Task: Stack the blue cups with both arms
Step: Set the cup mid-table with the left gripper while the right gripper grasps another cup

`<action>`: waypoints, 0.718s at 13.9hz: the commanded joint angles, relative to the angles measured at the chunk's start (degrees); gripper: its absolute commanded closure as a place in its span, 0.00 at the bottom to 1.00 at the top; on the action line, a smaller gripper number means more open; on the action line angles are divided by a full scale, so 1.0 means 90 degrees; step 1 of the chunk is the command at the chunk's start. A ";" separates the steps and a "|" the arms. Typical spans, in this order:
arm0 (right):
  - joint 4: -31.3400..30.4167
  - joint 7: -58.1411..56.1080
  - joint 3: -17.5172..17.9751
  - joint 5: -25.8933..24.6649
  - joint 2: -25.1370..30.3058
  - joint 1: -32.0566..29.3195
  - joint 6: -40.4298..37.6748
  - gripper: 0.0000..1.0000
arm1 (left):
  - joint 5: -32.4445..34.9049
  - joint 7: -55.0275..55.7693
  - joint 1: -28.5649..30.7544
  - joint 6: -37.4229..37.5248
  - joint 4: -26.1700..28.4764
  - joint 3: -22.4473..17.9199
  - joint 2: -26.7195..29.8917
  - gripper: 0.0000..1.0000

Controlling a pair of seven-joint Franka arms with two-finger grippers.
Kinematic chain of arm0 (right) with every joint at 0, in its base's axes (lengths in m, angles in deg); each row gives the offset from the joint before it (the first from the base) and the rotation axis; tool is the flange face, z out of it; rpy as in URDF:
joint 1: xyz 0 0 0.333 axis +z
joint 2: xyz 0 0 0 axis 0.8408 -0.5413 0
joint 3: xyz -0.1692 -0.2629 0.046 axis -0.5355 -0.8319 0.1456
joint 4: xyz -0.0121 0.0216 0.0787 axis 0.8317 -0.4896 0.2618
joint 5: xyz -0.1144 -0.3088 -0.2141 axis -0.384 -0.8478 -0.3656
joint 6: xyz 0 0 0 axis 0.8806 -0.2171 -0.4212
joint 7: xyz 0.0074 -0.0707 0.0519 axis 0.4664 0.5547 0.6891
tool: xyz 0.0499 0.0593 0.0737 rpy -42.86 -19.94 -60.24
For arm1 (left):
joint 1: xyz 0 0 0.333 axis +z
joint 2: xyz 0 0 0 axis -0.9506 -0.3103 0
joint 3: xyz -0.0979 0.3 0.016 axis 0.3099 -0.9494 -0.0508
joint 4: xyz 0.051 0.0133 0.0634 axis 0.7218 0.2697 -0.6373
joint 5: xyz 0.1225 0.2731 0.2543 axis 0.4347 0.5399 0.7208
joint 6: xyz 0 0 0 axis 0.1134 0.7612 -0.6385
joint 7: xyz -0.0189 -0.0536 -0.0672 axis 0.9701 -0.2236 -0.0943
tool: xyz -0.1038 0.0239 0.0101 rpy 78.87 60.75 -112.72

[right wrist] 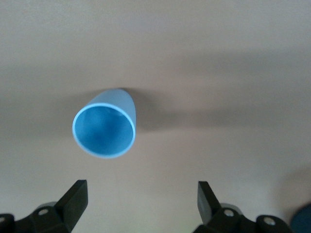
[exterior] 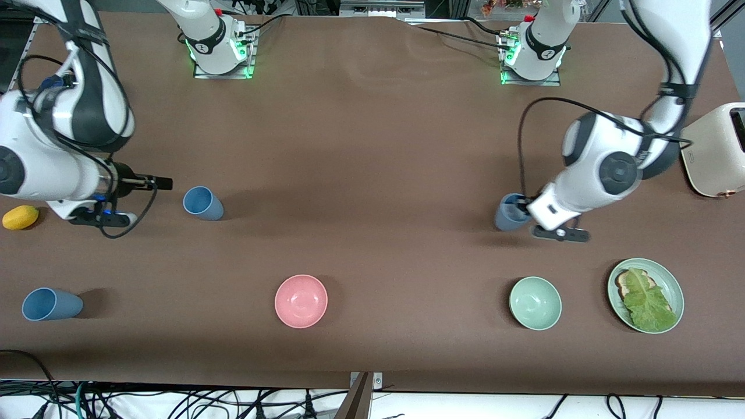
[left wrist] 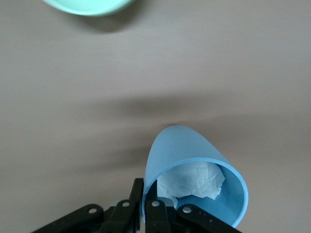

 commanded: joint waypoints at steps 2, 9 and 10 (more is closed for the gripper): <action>-0.0732 -0.0004 0.0033 -0.0105 -0.0206 0.0007 0.1014 0.00 | -0.0056 0.1409 -0.0507 0.0130 -0.0294 0.0617 -0.0219 1.00; -0.0702 0.0162 0.0033 -0.0056 -0.0872 -0.0003 0.1523 0.40 | -0.0222 0.3142 -0.2062 0.0052 -0.1935 0.0618 -0.1888 1.00; -0.0683 0.0172 0.0033 -0.0027 -0.0873 -0.0003 0.1474 0.67 | -0.0222 0.3142 -0.2111 0.0052 -0.2053 0.0618 -0.2025 1.00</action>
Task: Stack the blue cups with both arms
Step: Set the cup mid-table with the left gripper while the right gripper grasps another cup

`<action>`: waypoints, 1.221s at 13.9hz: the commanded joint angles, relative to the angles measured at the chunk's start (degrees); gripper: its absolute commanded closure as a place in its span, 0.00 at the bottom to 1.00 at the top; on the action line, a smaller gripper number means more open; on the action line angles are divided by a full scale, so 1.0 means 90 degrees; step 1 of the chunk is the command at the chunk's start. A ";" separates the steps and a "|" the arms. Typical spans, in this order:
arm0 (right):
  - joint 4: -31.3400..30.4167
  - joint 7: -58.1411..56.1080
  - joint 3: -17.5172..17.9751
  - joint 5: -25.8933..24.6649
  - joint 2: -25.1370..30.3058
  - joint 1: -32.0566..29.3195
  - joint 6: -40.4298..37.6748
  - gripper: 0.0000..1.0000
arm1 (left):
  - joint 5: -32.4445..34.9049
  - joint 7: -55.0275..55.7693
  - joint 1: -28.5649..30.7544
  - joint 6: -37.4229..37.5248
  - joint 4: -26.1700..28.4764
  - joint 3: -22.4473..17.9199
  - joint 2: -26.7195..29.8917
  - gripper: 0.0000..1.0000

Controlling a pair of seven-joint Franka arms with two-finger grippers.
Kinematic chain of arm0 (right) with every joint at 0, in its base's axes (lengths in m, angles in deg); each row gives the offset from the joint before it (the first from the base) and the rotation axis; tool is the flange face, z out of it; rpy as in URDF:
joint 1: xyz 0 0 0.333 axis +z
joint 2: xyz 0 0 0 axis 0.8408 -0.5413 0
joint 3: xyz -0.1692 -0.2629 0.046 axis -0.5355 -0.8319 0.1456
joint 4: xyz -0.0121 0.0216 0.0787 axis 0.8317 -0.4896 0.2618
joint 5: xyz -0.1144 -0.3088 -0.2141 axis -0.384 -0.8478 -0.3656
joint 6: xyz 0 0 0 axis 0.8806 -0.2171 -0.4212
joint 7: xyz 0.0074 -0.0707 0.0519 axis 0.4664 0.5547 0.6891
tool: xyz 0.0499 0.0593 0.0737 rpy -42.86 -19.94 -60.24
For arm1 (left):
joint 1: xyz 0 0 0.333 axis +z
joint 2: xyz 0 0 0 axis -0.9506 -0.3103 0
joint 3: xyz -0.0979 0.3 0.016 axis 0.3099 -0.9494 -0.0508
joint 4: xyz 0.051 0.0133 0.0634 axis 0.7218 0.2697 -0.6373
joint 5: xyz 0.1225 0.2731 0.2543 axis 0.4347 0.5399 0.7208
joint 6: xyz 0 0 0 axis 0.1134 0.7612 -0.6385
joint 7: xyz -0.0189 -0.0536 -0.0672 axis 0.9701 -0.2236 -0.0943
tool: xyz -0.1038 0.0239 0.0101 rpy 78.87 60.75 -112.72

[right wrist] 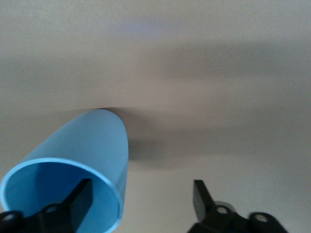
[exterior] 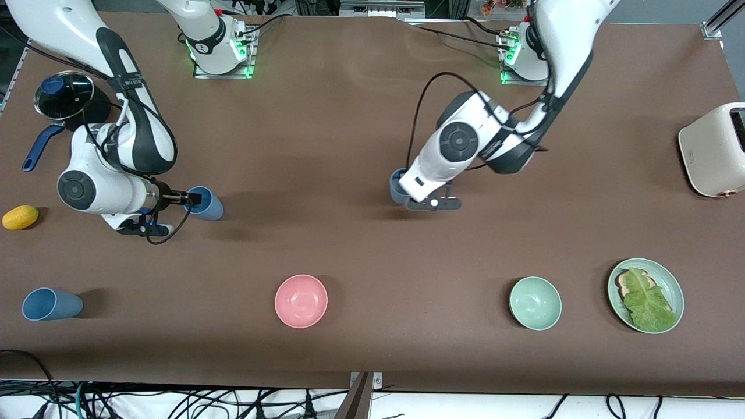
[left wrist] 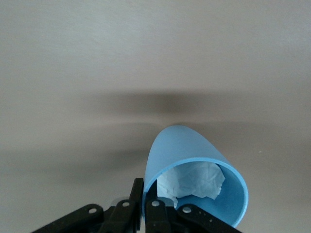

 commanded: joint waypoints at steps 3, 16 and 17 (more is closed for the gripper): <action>0.0155 0.0560 0.0066 -0.0005 -0.0032 -0.0002 -0.0154 1.00 | -0.0118 -0.0003 -0.0079 0.0101 -0.0630 -0.0026 -0.0567 0.60; 0.3015 0.2034 0.0115 0.0551 -0.0042 0.1383 -0.3298 1.00 | -0.0030 -0.2226 0.1101 0.3118 -0.1480 -0.0035 0.1287 0.00; 0.3181 0.2288 0.0124 0.0590 -0.0042 0.1559 -0.3416 1.00 | -0.0020 -0.2510 0.1326 0.3263 -0.1451 -0.0055 0.1492 0.00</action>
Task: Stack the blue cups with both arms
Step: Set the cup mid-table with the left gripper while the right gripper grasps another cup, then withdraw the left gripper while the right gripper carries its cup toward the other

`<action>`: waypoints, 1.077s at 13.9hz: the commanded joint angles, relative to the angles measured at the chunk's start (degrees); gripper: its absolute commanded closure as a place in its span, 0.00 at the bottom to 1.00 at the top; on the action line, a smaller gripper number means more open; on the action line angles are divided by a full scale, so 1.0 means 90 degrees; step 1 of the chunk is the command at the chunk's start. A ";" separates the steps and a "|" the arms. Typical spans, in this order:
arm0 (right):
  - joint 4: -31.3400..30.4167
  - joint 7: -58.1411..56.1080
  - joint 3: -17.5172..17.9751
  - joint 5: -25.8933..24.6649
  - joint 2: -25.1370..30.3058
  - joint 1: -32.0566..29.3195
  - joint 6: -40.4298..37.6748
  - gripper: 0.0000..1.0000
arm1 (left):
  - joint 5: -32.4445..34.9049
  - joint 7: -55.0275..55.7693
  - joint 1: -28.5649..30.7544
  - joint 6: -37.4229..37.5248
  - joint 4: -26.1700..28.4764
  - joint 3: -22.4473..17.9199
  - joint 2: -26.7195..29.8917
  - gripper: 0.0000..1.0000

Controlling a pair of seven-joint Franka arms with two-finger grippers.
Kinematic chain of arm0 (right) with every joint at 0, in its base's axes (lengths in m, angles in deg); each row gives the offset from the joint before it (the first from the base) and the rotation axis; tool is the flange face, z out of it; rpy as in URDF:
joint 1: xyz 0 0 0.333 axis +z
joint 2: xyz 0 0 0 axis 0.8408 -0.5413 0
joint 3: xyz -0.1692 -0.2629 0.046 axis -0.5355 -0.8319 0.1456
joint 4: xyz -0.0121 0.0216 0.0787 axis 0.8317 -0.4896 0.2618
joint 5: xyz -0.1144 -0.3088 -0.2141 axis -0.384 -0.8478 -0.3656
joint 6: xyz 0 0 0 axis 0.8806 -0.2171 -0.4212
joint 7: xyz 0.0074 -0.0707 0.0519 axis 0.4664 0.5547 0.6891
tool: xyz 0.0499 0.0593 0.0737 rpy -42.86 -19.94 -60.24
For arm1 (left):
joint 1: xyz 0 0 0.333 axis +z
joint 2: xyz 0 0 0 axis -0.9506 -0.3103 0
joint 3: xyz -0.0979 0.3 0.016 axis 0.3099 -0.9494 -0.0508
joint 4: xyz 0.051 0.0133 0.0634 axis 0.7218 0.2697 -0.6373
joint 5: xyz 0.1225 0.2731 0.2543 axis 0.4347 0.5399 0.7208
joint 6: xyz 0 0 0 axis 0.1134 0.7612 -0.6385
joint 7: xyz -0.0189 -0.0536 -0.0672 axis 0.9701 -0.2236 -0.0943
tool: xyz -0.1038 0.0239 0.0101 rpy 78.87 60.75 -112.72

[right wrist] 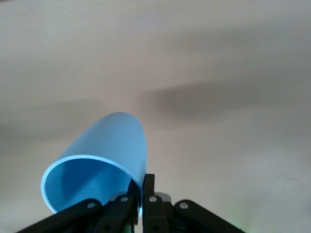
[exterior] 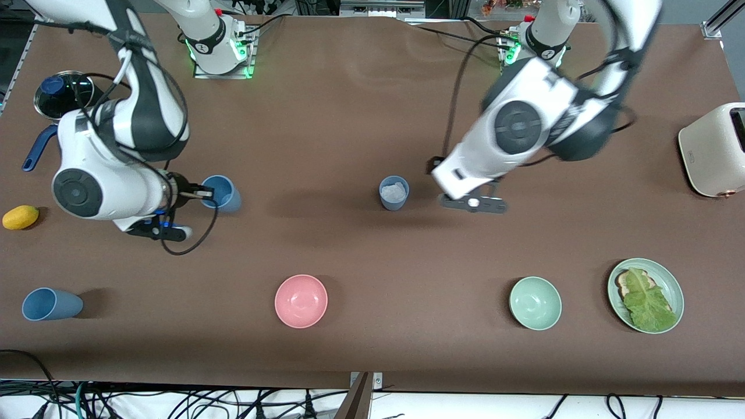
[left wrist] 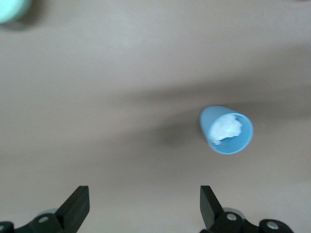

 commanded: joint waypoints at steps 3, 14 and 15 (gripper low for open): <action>0.0732 0.1257 -0.0024 0.0652 -0.0057 0.0772 -0.0379 1.00 | -0.0023 -0.1191 0.1082 0.0659 0.0109 -0.0009 0.0881 0.00; 0.2286 0.4707 -0.0015 0.1601 -0.1326 0.2745 0.1162 1.00 | -0.0140 -0.2100 0.0128 -0.0248 0.1874 -0.2361 0.2853 0.00; 0.2286 0.4824 -0.0015 0.1708 -0.1404 0.2852 0.1387 1.00 | -0.0141 -0.2158 0.0147 -0.0442 0.1944 -0.2410 0.3039 0.00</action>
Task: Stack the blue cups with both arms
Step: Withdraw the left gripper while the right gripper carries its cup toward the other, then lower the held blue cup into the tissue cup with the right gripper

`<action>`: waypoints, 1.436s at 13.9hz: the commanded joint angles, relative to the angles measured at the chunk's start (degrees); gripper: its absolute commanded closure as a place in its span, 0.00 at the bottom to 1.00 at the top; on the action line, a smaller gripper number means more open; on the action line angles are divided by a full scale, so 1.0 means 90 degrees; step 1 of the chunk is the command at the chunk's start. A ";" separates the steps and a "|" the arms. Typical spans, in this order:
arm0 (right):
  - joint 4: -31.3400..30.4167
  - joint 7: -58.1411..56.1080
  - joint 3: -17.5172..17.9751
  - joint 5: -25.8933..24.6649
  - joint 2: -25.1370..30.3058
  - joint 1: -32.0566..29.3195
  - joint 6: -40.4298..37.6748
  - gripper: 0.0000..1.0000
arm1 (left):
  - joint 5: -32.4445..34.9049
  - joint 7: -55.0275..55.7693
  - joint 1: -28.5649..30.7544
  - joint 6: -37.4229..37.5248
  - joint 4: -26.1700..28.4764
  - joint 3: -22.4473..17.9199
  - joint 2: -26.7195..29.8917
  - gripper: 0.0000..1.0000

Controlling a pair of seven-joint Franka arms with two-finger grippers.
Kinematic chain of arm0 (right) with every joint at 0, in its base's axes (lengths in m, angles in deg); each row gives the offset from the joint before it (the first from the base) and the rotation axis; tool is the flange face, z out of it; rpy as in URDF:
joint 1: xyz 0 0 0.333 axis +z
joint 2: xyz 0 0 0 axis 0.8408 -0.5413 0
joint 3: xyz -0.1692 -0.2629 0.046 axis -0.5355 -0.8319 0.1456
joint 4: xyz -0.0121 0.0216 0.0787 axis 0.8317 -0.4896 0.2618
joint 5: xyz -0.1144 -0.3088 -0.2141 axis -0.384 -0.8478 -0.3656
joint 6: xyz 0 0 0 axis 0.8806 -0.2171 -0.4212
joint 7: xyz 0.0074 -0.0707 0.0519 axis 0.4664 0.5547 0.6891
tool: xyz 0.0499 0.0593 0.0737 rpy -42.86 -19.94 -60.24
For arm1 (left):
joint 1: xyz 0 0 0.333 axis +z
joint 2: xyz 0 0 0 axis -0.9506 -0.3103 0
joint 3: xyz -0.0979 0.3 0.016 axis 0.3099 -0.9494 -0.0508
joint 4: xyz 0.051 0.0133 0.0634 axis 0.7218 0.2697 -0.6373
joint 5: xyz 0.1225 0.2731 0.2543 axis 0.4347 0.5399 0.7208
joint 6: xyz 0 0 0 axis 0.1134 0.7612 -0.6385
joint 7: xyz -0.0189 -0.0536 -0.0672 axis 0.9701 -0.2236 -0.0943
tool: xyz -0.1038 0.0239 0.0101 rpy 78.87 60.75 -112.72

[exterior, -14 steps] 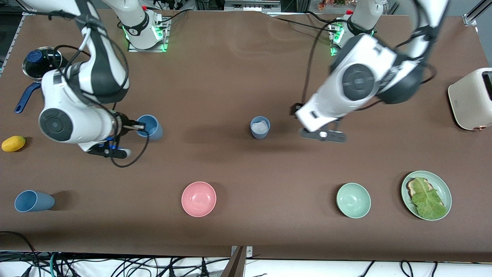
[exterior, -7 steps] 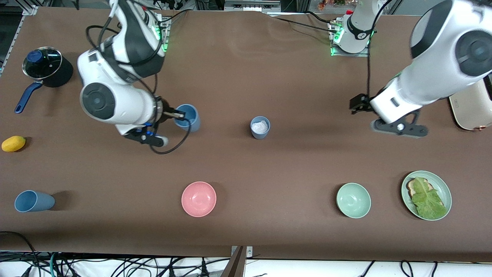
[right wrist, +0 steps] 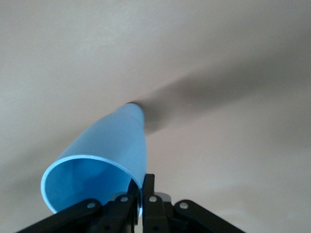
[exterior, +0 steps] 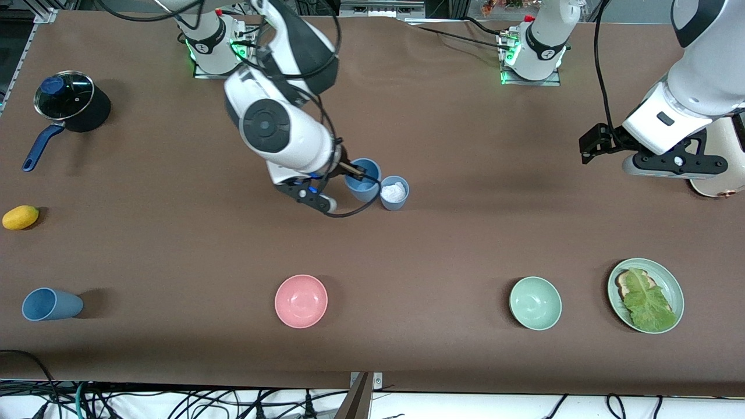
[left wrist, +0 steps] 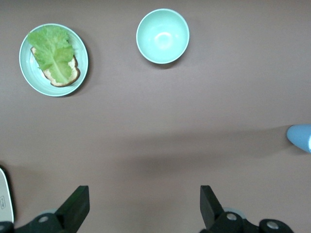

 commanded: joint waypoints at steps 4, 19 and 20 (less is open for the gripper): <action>0.0299 0.0395 -0.0049 0.0349 -0.0466 0.0408 0.0568 1.00 | -0.0143 -0.0128 -0.0090 -0.0168 0.0088 -0.0177 0.0228 0.00; -0.0199 -0.0269 -0.0069 0.0310 -0.0545 0.0546 0.0070 1.00 | -0.0426 -0.0138 -0.0071 0.0154 0.0078 -0.0167 0.0228 0.00; -0.0190 -0.0269 -0.0069 0.0310 -0.0545 0.0545 0.0089 1.00 | -0.0426 -0.0138 -0.0071 0.0154 0.0078 -0.0167 0.0228 0.00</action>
